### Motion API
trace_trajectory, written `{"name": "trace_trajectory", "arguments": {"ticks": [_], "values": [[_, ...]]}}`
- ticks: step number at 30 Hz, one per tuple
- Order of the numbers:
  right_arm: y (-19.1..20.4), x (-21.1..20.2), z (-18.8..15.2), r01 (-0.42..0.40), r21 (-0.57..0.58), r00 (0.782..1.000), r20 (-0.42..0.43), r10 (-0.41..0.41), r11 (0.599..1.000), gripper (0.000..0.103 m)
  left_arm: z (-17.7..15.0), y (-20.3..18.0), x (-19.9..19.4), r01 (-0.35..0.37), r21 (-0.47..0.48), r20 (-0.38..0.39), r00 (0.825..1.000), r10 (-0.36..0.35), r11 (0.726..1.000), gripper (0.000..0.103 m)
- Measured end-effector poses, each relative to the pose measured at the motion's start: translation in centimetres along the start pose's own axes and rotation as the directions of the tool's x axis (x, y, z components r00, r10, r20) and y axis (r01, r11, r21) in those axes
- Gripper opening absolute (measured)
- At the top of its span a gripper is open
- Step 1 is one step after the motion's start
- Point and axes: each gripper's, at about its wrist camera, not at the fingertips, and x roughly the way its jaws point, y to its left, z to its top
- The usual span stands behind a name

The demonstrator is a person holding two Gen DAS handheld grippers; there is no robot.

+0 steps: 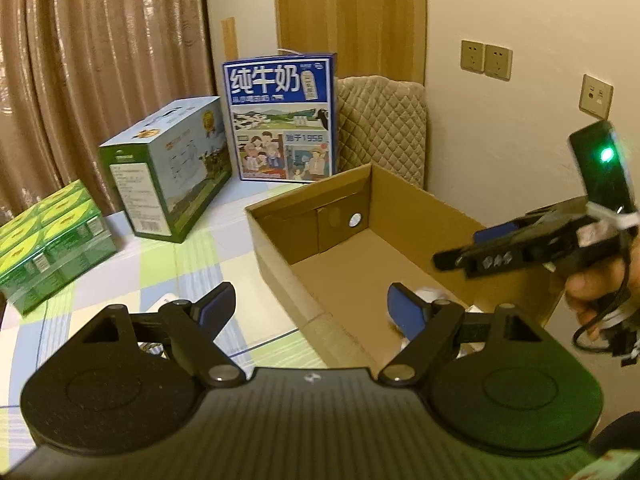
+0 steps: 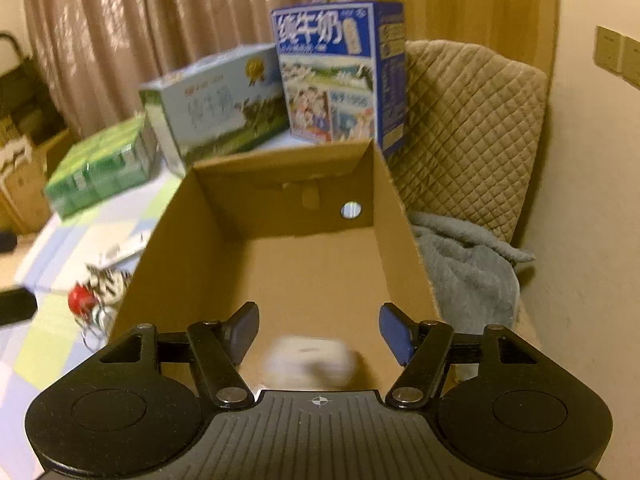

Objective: Organize rigid objects
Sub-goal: 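Move both grippers back toward the red figure and wire rack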

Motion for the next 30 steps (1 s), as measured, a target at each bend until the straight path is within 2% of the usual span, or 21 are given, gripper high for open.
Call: {"name": "trace_trajectory", "arguments": {"ticks": [7, 13, 23, 30], "values": [[0.7, -3.0, -0.4, 0.021, 0.021, 0.999, 0.028, -0.021, 1.000, 0.064, -2.3, 1.7, -1.8, -0.030, -0.067, -0.013, 0.999, 0.030, 0.997, 0.080], [2.8, -6.3, -1.3, -0.019, 0.041, 0.998, 0.069, 0.016, 0.999, 0.064, -4.5, 3.3, -4.5, -0.060, -0.120, -0.014, 0.998, 0.059, 0.991, 0.080], [10.6, -11.6, -2.2, -0.162, -0.002, 0.976, 0.148, 0.161, 0.987, 0.064, -8.9, 7.7, -10.0, -0.152, -0.180, -0.022, 0.988, 0.151, 0.972, 0.080], [16.1, -12.4, -4.2, -0.200, -0.029, 0.969, 0.138, 0.203, 0.979, 0.064, -11.9, 11.4, -12.8, -0.202, -0.209, -0.043, 0.979, 0.198, 0.957, 0.080]]}}
